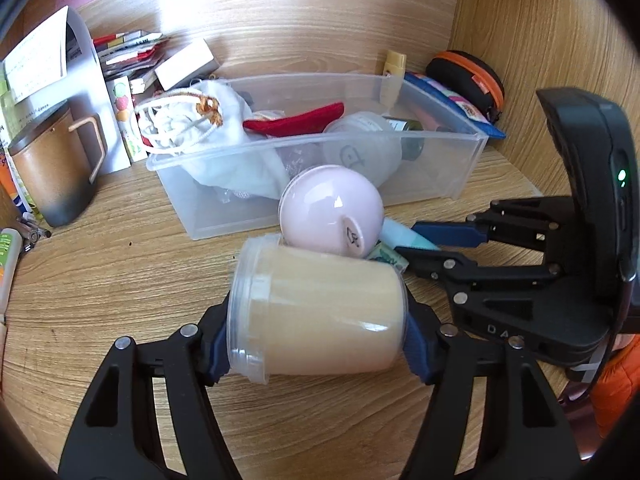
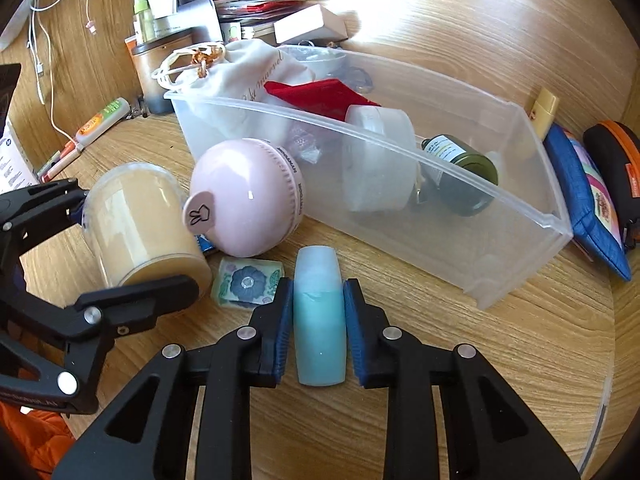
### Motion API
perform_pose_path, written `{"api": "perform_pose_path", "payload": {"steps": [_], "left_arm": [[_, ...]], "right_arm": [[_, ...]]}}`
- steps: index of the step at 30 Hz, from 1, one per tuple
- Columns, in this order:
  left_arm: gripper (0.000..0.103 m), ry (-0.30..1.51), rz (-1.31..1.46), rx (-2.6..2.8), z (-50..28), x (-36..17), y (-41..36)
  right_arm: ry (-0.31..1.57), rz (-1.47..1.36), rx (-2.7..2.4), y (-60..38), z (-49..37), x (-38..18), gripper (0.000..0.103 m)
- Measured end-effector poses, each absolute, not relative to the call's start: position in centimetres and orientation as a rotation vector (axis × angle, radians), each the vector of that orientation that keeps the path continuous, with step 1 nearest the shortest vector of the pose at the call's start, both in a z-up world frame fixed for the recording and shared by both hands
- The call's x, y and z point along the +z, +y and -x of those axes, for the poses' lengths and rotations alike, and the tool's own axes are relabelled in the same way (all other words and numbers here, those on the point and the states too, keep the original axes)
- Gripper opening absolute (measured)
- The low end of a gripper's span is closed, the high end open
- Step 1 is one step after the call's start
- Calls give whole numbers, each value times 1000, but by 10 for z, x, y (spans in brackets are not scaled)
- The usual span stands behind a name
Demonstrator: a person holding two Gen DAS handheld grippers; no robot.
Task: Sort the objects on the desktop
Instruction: 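Lift the jar and blue bottle and carry both over the clear box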
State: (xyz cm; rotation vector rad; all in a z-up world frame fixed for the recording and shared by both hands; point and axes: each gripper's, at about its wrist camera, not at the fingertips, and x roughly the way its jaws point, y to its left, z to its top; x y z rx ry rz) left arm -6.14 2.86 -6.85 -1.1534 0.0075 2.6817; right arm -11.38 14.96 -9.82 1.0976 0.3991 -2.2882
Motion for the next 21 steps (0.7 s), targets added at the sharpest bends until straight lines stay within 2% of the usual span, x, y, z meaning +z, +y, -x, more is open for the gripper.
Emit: {"api": "perform_pose_path", "payload": {"steps": [10, 21], "left_arm": [[66, -38, 1130, 2680, 58, -59, 26], [66, -8, 1068, 2707, 52, -40, 30]], "right_arm": [[364, -1054, -2328, 164, 103, -76, 23], [343, -976, -2375, 177, 93, -49, 23]]}}
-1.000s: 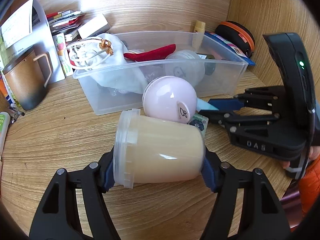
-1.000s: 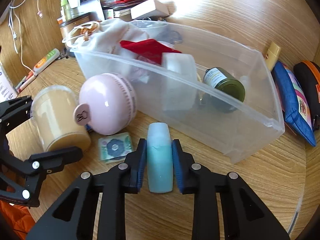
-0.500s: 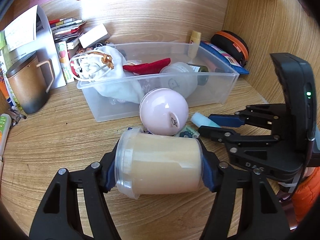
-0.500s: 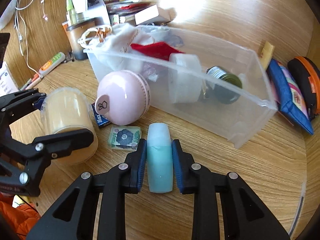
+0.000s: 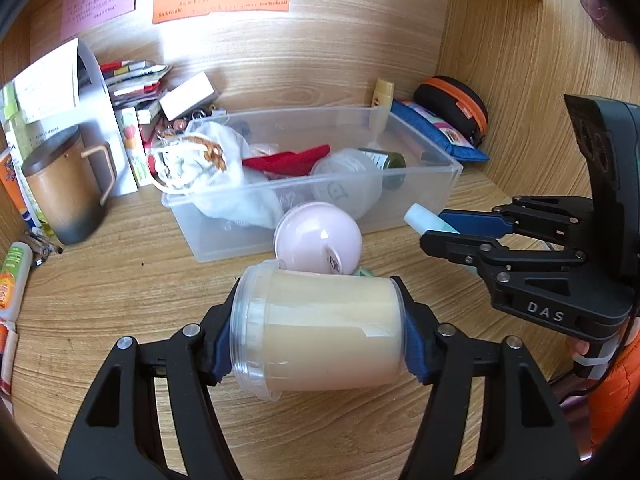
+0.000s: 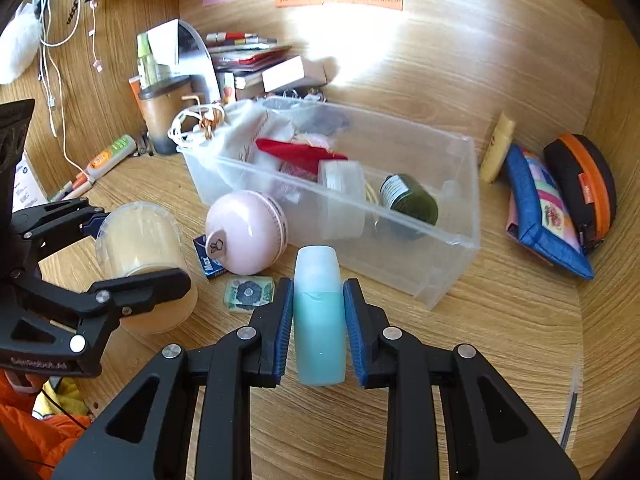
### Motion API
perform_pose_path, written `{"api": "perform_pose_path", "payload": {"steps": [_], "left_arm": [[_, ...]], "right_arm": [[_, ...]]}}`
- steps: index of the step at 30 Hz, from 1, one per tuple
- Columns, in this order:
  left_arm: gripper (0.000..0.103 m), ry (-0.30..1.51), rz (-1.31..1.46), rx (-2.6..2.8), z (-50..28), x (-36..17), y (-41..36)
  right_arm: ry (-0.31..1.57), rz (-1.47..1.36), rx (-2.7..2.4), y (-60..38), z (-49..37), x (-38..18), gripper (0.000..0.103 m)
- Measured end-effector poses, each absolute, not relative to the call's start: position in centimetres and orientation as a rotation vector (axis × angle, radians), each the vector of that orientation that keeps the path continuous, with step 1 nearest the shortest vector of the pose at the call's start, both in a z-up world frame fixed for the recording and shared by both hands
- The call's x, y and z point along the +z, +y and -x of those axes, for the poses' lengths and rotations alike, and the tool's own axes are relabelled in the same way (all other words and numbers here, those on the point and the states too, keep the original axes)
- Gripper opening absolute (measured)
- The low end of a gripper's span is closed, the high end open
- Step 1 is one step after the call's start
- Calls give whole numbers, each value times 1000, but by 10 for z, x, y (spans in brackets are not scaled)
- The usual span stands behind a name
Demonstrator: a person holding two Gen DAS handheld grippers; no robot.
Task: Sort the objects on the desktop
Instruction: 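Lift the jar and blue bottle and carry both over the clear box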
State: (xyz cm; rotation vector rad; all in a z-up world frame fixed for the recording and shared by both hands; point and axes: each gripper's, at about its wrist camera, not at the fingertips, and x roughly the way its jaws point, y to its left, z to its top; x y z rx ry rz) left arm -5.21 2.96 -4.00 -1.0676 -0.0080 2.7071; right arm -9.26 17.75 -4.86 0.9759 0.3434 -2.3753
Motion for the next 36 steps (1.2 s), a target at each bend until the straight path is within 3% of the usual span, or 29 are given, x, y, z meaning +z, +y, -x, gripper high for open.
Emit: {"api": "perform_pose_path", "payload": {"steps": [36], "left_arm": [[66, -47, 919, 2759, 108, 18, 12]], "right_arm": [[295, -887, -2466, 177, 140, -5, 23]]}}
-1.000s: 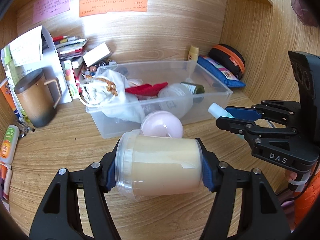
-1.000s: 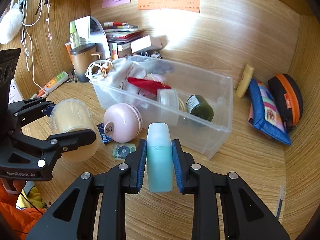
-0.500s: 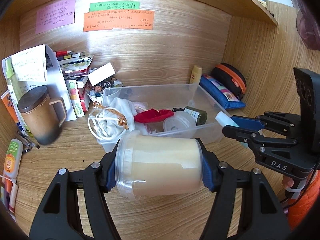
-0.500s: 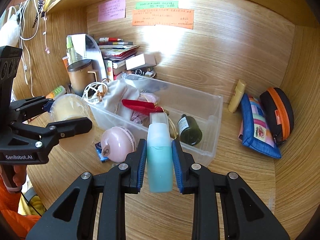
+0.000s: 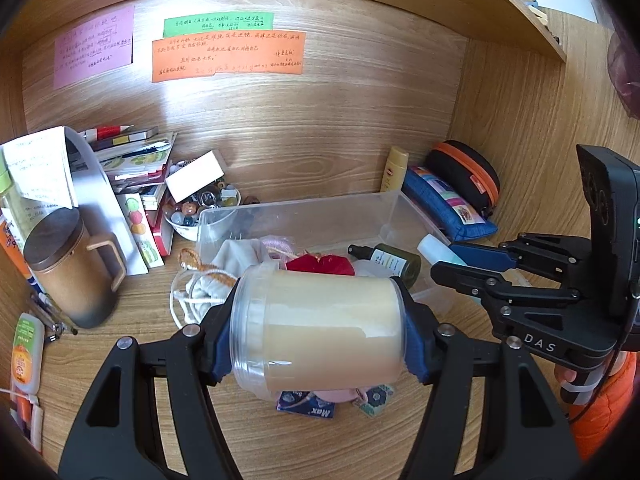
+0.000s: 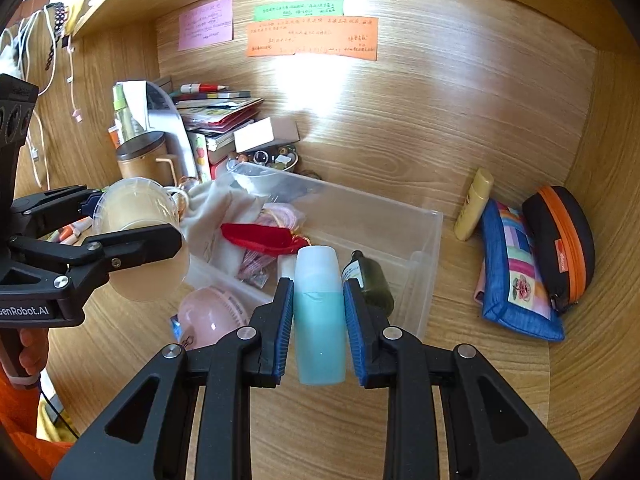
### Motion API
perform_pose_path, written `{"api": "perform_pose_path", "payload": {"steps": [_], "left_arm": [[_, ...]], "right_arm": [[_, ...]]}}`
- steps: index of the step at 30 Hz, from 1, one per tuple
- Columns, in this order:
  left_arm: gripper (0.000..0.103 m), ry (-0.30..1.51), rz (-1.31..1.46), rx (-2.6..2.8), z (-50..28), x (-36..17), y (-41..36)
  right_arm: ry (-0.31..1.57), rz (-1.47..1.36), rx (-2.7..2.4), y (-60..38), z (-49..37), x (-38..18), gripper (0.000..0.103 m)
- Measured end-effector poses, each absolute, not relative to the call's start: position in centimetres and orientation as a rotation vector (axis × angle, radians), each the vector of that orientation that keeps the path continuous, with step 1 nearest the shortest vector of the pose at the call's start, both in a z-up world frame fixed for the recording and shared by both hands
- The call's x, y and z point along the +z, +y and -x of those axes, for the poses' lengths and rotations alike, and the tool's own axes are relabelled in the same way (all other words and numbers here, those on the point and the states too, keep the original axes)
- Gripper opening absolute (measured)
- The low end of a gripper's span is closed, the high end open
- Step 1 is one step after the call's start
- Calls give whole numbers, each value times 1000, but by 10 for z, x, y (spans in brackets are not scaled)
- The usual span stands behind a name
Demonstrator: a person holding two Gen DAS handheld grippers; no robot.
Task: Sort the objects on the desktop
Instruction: 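Lift the jar and blue bottle and carry both over the clear box, then lower the jar and bottle into the box and open both grippers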
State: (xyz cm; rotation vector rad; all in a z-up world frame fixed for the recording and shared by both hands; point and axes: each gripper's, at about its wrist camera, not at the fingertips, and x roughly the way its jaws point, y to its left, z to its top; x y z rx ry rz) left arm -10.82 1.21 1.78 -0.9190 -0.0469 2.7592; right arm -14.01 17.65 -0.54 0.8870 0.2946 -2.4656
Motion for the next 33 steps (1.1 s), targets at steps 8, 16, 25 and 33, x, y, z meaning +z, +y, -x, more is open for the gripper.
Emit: {"api": "perform_pose_path", "payload": {"steps": [8, 16, 25, 33], "left_arm": [[66, -60, 951, 2727, 132, 14, 12], [66, -51, 969, 2707, 152, 10, 16], [66, -57, 1038, 2671, 176, -4, 22], [66, -78, 1084, 2637, 191, -14, 25]], "right_arm": [[247, -908, -2471, 176, 165, -11, 23], [269, -941, -2445, 168, 186, -19, 23], [259, -977, -2439, 165, 208, -33, 23], [288, -977, -2425, 160, 213, -42, 23]]}}
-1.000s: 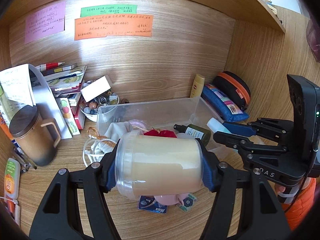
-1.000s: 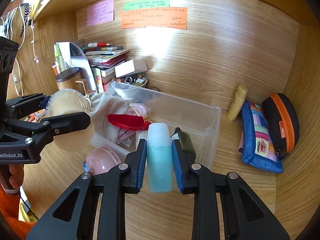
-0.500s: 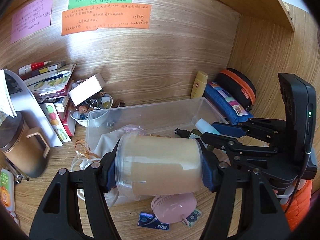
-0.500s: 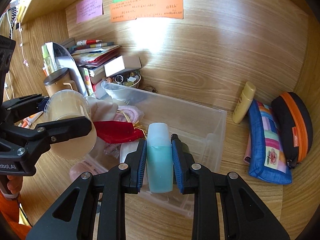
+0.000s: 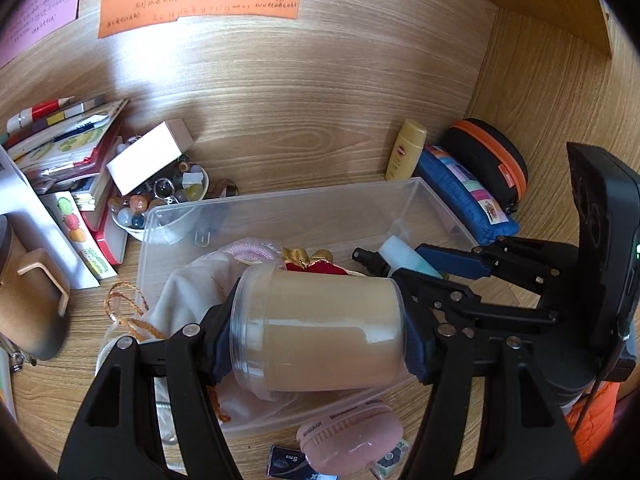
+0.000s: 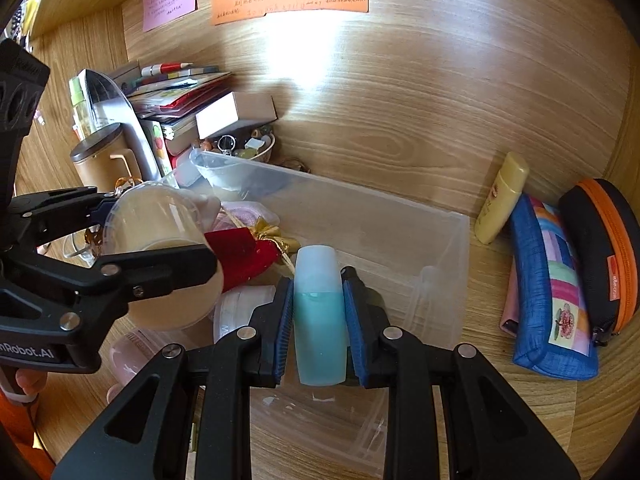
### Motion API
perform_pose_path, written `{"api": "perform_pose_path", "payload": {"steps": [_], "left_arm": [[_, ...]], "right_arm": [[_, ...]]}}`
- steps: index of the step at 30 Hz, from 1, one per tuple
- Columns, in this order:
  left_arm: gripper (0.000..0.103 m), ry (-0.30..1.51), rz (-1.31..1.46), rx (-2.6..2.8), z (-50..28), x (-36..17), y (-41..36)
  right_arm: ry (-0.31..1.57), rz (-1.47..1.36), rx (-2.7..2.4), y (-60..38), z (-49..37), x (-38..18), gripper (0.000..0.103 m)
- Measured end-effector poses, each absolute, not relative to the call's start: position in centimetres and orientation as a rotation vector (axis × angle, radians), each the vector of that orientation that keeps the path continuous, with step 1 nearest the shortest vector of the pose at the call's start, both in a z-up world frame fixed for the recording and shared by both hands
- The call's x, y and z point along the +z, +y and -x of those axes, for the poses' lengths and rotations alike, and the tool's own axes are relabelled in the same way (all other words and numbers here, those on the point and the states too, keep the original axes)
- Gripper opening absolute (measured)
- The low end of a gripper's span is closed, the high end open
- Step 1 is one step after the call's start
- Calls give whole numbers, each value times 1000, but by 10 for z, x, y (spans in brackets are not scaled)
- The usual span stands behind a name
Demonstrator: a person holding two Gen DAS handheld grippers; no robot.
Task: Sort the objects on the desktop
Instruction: 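Lower the jar and bottle into the box and open both grippers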
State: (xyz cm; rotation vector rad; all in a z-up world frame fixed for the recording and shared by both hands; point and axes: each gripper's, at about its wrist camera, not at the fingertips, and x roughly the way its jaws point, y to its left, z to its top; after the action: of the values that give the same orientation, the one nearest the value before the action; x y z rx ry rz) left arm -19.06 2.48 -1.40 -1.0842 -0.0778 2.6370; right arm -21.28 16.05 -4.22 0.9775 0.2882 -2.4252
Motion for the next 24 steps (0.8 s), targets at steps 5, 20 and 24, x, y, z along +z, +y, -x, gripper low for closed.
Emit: {"api": "perform_pose_path", "payload": {"steps": [5, 20, 24], "left_arm": [[66, -100, 1102, 2630, 197, -17, 23], [70, -29, 1093, 2609, 199, -22, 29], [71, -13, 1090, 2615, 197, -22, 29]], "right_arm": [[270, -986, -2424, 162, 216, -46, 23], [286, -953, -2472, 164, 214, -52, 25], [302, -949, -2503, 165, 214, -52, 36]]}}
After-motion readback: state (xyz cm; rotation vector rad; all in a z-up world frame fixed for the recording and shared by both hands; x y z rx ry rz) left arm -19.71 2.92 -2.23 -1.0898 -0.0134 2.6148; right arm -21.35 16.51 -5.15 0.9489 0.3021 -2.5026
